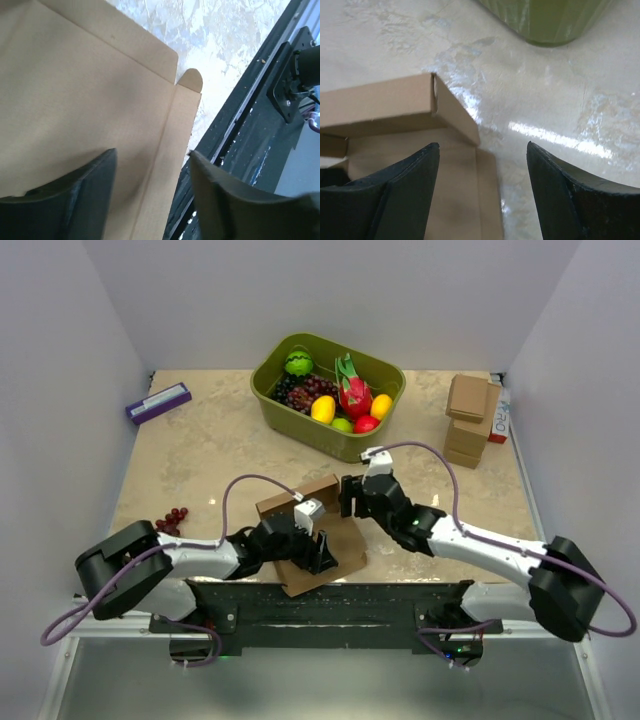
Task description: Fold the paper box
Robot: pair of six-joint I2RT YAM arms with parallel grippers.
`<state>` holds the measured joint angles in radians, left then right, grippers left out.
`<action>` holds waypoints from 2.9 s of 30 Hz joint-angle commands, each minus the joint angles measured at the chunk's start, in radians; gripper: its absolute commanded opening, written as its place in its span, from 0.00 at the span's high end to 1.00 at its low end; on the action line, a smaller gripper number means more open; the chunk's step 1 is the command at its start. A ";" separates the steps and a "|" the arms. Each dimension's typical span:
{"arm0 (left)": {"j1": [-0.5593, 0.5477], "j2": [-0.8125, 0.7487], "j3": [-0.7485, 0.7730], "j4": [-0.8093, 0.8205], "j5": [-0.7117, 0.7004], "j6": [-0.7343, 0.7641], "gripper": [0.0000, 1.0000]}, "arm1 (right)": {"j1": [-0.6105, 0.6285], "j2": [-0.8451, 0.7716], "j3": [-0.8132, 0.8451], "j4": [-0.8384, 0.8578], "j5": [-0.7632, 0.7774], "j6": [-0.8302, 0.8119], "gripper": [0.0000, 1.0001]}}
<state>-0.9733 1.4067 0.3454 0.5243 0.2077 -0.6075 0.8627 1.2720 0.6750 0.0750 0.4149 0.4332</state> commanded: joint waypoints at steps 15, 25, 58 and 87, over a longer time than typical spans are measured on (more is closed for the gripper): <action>0.044 -0.279 0.548 -0.860 -0.117 0.316 0.14 | 0.004 -0.218 -0.121 -0.523 -0.295 0.300 0.42; 0.265 -0.279 0.733 -0.977 -0.266 0.537 0.07 | 0.038 -0.102 -0.166 -0.419 -0.317 0.343 0.47; 0.271 -0.338 0.501 -0.774 -0.337 0.629 0.07 | 0.093 0.237 0.613 -1.260 -0.261 0.052 1.00; 0.272 -0.066 0.503 -0.808 -0.286 0.531 0.70 | 0.041 0.253 0.902 -1.318 -0.171 0.085 0.27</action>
<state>-0.7071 1.2739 0.8371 -0.2855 -0.0868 -0.0326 0.9360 1.5955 1.5131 -1.2915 0.1867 0.4763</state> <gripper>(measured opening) 0.355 0.648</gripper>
